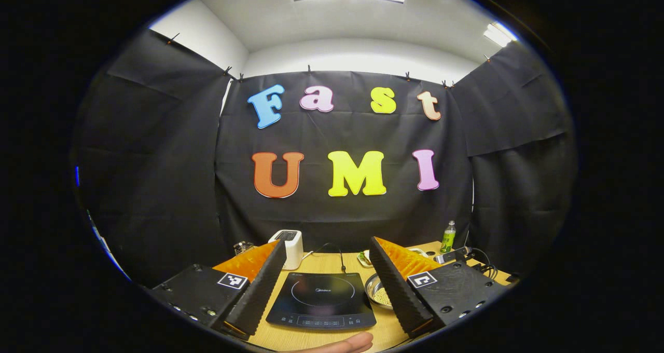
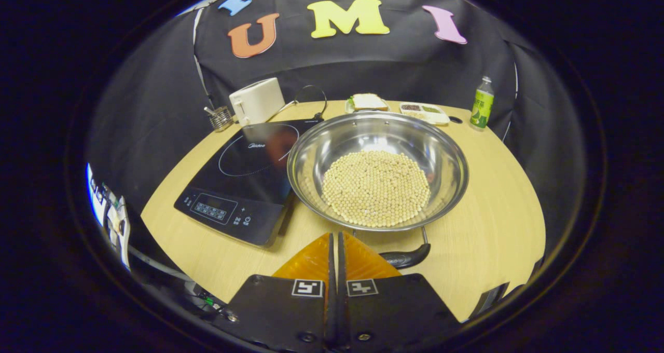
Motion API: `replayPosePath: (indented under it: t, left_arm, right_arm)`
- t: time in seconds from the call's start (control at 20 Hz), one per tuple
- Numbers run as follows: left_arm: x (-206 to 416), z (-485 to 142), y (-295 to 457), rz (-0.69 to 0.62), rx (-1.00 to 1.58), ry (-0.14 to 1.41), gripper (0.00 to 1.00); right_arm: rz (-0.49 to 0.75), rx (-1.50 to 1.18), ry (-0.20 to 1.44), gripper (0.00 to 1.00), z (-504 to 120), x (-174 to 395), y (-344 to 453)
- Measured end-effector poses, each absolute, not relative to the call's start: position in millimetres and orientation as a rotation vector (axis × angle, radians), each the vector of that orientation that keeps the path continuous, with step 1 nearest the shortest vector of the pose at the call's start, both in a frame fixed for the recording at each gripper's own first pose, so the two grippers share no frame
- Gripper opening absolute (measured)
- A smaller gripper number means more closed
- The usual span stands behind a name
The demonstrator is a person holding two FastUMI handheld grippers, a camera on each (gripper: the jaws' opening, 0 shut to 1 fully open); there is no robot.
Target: First push the handle of the pot to place it horizontally, then grasp the pot with both hands and set it on the induction cooktop.
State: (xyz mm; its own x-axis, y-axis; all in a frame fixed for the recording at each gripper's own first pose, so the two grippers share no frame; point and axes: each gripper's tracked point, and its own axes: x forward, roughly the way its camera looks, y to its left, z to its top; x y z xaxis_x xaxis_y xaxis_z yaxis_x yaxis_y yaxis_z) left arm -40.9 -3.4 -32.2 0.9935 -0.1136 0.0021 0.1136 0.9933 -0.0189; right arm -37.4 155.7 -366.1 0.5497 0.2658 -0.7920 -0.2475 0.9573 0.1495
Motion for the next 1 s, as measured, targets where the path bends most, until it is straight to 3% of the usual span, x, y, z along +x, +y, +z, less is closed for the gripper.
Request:
replayPosePath:
  t: [0.6, 0.65, 0.95, 1.0]
  left_arm:
    - [-40, -34, -14, -0.131, -0.024, 0.009, 0.96]
    - [-41, -33, -17, -0.136, -0.021, 0.005, 0.96]
    - [-40, -37, -33, -0.158, 0.001, 0.015, 0.96]
    - [-41, -37, -35, -0.16, 0.002, 0.015, 0.96]
  right_arm:
    - [0.293, -0.034, 0.943, 0.04, -373, -34, 121]
    - [0.291, -0.045, 0.94, 0.0, -373, -33, 118]
    - [0.269, -0.129, 0.945, 0.04, -376, -30, 86]
    - [0.262, -0.133, 0.947, 0.0, -376, -28, 80]
